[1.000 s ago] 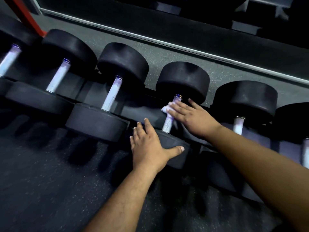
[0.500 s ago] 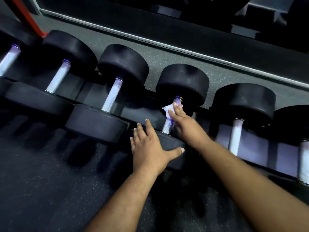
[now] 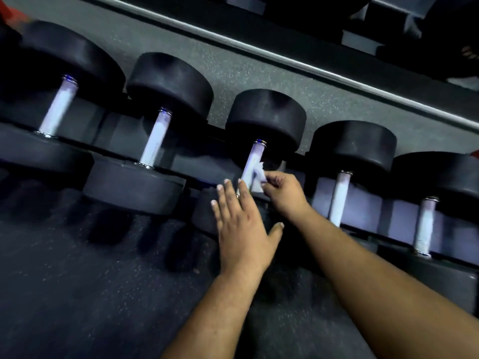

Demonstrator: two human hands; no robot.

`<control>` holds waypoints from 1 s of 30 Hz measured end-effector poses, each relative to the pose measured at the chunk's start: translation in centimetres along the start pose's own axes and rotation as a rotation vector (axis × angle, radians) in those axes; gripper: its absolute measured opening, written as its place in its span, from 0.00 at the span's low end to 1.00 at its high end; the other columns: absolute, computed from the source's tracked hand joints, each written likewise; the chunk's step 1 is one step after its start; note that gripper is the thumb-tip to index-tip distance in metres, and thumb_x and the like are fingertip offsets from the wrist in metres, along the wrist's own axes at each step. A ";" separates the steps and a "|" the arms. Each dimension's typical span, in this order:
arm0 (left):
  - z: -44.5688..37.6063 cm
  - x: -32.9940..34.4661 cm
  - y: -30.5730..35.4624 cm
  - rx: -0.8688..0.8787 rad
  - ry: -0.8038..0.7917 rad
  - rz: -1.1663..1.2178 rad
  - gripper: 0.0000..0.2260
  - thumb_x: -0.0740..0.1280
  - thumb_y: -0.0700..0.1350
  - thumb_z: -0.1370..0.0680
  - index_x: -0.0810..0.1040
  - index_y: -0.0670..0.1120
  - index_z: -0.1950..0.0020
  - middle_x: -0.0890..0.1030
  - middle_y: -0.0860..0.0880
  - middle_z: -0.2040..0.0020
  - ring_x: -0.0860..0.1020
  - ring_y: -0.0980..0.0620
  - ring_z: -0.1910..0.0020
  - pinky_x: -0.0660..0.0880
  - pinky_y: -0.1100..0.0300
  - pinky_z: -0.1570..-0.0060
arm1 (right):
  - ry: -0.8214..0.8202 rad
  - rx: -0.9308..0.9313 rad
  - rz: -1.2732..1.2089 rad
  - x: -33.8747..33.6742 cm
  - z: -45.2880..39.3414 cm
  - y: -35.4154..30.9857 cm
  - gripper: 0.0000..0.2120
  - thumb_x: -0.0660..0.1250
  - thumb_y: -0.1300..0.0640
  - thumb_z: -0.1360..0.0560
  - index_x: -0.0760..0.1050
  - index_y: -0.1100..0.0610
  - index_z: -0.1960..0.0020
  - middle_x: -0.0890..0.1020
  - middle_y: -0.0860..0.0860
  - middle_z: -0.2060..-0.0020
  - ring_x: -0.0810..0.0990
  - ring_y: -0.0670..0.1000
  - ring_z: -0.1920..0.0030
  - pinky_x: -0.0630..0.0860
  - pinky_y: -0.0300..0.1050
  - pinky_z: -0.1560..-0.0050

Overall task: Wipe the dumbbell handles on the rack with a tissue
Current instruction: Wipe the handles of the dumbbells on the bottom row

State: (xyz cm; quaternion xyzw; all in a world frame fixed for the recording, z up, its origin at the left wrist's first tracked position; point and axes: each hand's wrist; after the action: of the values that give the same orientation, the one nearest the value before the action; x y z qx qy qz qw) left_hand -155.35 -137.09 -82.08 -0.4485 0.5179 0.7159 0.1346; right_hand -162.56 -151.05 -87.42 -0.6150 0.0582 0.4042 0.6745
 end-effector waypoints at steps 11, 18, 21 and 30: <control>4.0 9.5 10.8 0.112 -0.240 0.101 0.56 0.57 0.77 0.31 0.40 0.44 0.18 0.36 0.42 0.18 0.34 0.47 0.20 0.35 0.52 0.22 | -0.009 -0.504 0.661 -16.2 4.9 8.4 0.22 0.65 0.65 0.27 0.80 0.54 0.35 0.78 0.56 0.33 0.78 0.58 0.34 0.77 0.57 0.38; 4.3 12.4 12.1 -0.075 -0.182 0.051 0.66 0.65 0.79 0.42 0.39 0.46 0.18 0.41 0.43 0.17 0.42 0.47 0.18 0.42 0.51 0.21 | -0.404 -0.802 1.127 -19.6 4.1 12.3 0.26 0.52 0.54 0.24 0.76 0.49 0.31 0.75 0.50 0.29 0.71 0.53 0.27 0.70 0.62 0.34; 4.5 12.0 13.3 -0.172 -0.201 0.052 0.67 0.71 0.76 0.40 0.38 0.45 0.18 0.39 0.43 0.17 0.40 0.47 0.18 0.44 0.49 0.20 | -0.327 -0.692 1.227 -20.6 4.0 11.8 0.27 0.55 0.57 0.23 0.67 0.53 0.24 0.67 0.54 0.24 0.66 0.54 0.24 0.67 0.63 0.32; 4.9 12.7 12.1 -0.151 -0.143 0.059 0.66 0.75 0.72 0.39 0.39 0.46 0.17 0.39 0.47 0.17 0.42 0.51 0.18 0.46 0.51 0.20 | -0.375 -0.835 1.229 -20.0 4.5 13.2 0.27 0.50 0.55 0.24 0.70 0.51 0.26 0.71 0.51 0.26 0.67 0.55 0.25 0.66 0.63 0.31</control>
State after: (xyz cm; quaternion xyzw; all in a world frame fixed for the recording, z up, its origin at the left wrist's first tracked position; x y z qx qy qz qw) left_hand -172.84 -141.50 -84.20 -0.3896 0.4645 0.7868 0.1157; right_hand -185.89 -157.71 -85.19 -0.5970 0.1167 0.7928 0.0385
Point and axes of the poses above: each hand's wrist, its own z-axis away from the middle knuckle, its own x-axis out of the palm, y = z × x
